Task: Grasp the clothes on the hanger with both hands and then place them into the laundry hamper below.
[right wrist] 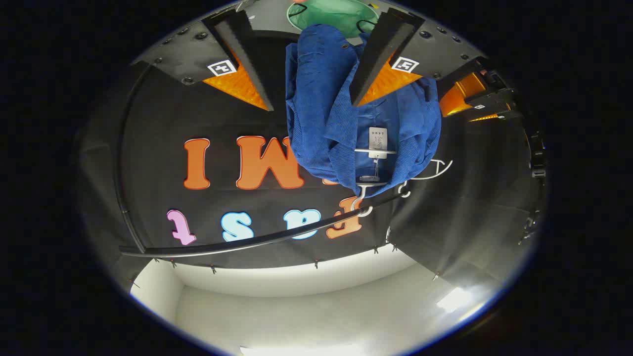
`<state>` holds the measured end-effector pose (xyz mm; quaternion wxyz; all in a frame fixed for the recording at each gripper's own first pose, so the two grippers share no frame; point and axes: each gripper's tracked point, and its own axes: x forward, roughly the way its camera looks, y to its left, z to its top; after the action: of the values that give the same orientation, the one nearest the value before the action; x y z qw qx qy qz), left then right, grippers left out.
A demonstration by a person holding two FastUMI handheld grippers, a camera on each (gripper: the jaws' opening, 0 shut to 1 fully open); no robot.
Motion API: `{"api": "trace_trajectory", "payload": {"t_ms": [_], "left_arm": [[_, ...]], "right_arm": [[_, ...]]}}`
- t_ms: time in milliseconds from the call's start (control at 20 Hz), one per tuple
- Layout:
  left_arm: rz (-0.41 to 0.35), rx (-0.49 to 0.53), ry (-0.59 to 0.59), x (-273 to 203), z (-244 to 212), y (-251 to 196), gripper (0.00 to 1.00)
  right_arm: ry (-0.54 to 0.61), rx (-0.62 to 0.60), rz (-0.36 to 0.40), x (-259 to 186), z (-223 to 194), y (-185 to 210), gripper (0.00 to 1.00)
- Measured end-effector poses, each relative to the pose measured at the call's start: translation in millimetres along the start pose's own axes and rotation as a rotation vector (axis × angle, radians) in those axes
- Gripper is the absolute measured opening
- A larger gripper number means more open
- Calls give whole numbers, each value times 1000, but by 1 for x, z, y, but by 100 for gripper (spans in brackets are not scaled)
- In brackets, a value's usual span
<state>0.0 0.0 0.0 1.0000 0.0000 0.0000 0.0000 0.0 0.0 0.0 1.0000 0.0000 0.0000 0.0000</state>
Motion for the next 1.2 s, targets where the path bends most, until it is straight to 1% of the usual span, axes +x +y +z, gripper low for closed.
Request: {"api": "trace_trajectory", "payload": {"t_ms": [50,150,200,250,300,350,400,550,600,650,700,750,800,850,950,1000,1050,1100,1150,1200], "left_arm": [[15,-4,-9,-1,3,-1,91],[30,-18,-31,-4,8,-4,92],[29,-16,-32,-4,7,-6,95],[21,-9,-34,-4,8,-9,95],[11,-2,-41,-3,10,-13,95],[0,4,-34,-2,10,-16,98],[-15,4,-36,-2,10,-19,92],[-40,-3,-37,5,12,-26,92],[-53,-5,-39,7,13,-29,98],[-57,-7,-47,7,15,-30,95],[-58,-8,-50,8,15,-29,95],[-59,-8,-49,8,15,-30,92],[-61,-8,-52,8,16,-30,92],[-62,-6,-55,9,18,-30,95],[-54,4,-64,8,22,-28,95],[-48,7,-70,7,25,-27,92],[-43,6,-75,5,27,-27,95],[-38,4,-76,4,28,-26,95],[-34,1,-80,3,30,-25,92],[-28,1,-84,2,32,-24,95]], "right_arm": [[5,17,22,1,-1,-1,98],[8,49,34,2,-1,-8,98],[9,61,26,1,-2,-14,94],[1,71,18,2,-1,-19,98],[-11,79,2,3,1,-24,98],[-9,83,-19,4,0,-30,98],[-8,85,-31,4,-1,-33,98],[-10,81,-67,3,-4,-40,98],[-9,82,-74,2,-5,-42,98],[-13,84,-80,1,-4,-42,98],[-11,83,-85,1,-5,-42,98],[-6,80,-85,0,-7,-41,98],[-6,78,-85,1,-6,-41,94],[-11,79,-85,0,-4,-42,98],[-17,80,-81,2,-2,-43,98],[-18,80,-70,4,-2,-41,98],[-20,80,-59,6,0,-39,94],[-23,79,-48,9,0,-37,98],[-25,79,-35,13,0,-35,94],[-29,82,-20,16,1,-32,94]]}}
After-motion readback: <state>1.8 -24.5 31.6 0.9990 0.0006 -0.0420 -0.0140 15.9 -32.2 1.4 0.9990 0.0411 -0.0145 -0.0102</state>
